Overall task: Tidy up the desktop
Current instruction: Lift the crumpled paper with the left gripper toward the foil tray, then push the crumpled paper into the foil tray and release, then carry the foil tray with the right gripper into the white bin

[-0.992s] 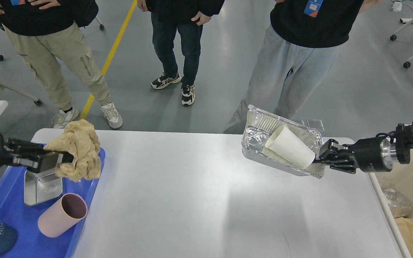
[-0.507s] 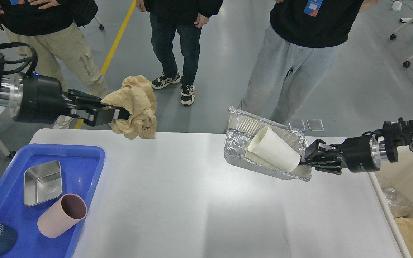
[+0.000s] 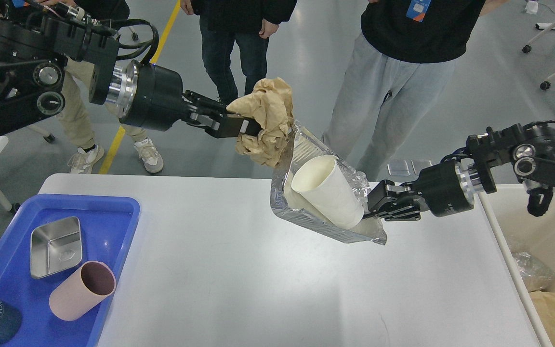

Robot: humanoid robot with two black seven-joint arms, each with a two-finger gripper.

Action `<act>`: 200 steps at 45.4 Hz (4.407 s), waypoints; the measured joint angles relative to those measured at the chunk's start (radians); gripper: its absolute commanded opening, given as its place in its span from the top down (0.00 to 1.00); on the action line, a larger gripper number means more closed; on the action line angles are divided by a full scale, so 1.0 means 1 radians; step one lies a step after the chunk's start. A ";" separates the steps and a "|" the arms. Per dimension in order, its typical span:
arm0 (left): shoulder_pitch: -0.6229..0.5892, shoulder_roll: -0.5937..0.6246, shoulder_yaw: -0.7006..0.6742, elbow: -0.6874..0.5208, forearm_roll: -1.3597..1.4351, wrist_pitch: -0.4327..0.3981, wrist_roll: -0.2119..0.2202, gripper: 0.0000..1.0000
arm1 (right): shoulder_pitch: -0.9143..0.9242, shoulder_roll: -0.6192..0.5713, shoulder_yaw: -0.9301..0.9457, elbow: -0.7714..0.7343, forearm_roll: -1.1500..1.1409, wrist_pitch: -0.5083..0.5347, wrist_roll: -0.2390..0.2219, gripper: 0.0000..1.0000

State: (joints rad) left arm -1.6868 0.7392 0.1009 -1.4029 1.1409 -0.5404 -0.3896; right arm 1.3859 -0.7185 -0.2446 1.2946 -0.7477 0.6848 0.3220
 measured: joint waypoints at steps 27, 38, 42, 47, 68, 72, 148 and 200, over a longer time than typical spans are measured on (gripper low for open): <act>-0.057 0.008 0.009 -0.009 -0.039 -0.065 0.001 0.95 | -0.009 0.074 -0.060 -0.108 0.007 -0.049 -0.018 1.00; -0.038 -0.046 0.096 -0.005 -0.035 -0.070 0.011 0.92 | -0.007 0.083 -0.060 -0.130 0.014 -0.054 -0.031 1.00; -0.025 -0.042 0.124 -0.004 -0.031 -0.070 0.015 0.92 | -0.007 0.083 -0.059 -0.130 0.016 -0.057 -0.033 1.00; -0.004 -0.038 0.135 -0.002 -0.030 -0.064 0.018 0.91 | -0.007 0.083 -0.058 -0.130 0.016 -0.058 -0.034 1.00; 0.027 -0.090 0.114 0.034 -0.041 -0.018 0.030 0.90 | 0.006 0.086 -0.056 -0.129 0.017 -0.059 -0.037 1.00; 0.027 -0.104 0.096 0.042 -0.052 -0.012 0.027 0.90 | 0.007 0.086 -0.056 -0.129 0.017 -0.059 -0.037 1.00; 0.151 -0.028 0.016 0.162 -0.286 0.089 0.030 0.08 | -0.191 -0.106 -0.046 -0.323 0.213 -0.179 -0.072 1.00; 0.630 0.189 -0.317 0.221 -0.530 0.376 0.069 0.08 | -0.704 -0.333 -0.038 -0.460 0.805 -0.542 -0.065 0.20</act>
State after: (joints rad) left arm -1.0569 0.9279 -0.2162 -1.1824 0.6110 -0.1643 -0.3206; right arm 0.6823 -1.0519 -0.2821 0.8345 0.0578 0.1431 0.2569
